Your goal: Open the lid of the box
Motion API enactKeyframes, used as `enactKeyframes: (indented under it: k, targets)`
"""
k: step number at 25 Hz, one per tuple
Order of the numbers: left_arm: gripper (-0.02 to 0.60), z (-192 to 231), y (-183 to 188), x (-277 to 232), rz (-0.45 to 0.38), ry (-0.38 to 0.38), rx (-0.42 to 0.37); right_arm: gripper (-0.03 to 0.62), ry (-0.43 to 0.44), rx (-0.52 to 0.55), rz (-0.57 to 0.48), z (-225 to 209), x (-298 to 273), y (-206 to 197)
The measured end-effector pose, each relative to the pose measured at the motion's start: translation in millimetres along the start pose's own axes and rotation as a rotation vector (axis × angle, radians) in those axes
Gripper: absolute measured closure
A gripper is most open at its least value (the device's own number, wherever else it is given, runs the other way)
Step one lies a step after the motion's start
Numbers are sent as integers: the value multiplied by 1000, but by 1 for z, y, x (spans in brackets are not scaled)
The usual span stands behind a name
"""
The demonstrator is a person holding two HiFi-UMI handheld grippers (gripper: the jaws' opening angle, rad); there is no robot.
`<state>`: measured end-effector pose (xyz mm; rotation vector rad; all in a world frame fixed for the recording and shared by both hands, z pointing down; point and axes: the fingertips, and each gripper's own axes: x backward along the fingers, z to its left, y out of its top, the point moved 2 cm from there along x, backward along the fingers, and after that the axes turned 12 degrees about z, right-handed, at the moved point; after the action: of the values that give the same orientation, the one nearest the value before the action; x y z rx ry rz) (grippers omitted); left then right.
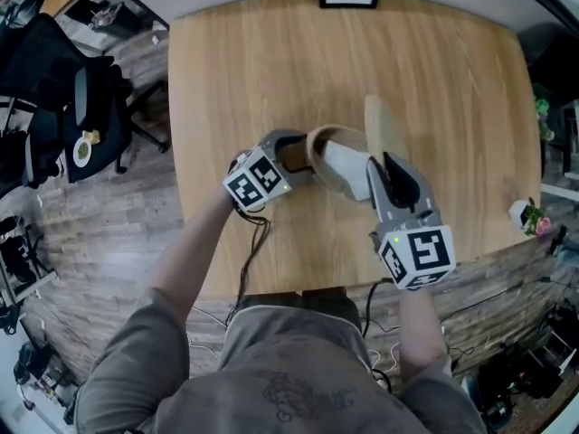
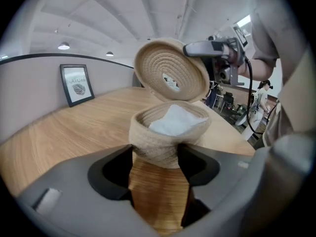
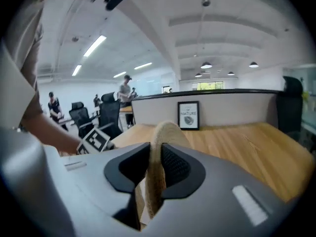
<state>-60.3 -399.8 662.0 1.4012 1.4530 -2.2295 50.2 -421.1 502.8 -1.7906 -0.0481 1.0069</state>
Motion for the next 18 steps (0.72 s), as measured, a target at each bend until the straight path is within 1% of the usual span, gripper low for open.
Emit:
enactKeyframes:
  k: [2, 3, 6, 10, 12, 14, 18]
  targets:
    - [293, 0, 0, 0, 4, 3, 3, 514, -31, -128, -71, -26, 17, 1]
    - [293, 0, 0, 0, 5, 4, 4, 517, -55, -179, -89, -39, 24, -2]
    - [293, -1, 0, -1, 10, 5, 7, 522, -115, -315, -95, -69, 40, -22]
    - [293, 1, 2, -2, 21, 7, 14, 522, -136, -470, -91, -92, 49, -43]
    - [293, 1, 2, -2, 20, 7, 11, 522, -140, -521, -95, -96, 51, -48]
    - [293, 2, 3, -1, 24, 13, -2, 522, -141, -545, -108, -99, 53, -47]
    - [308, 0, 5, 9, 67, 49, -46, 522, -135, -534, -151, -100, 63, -30]
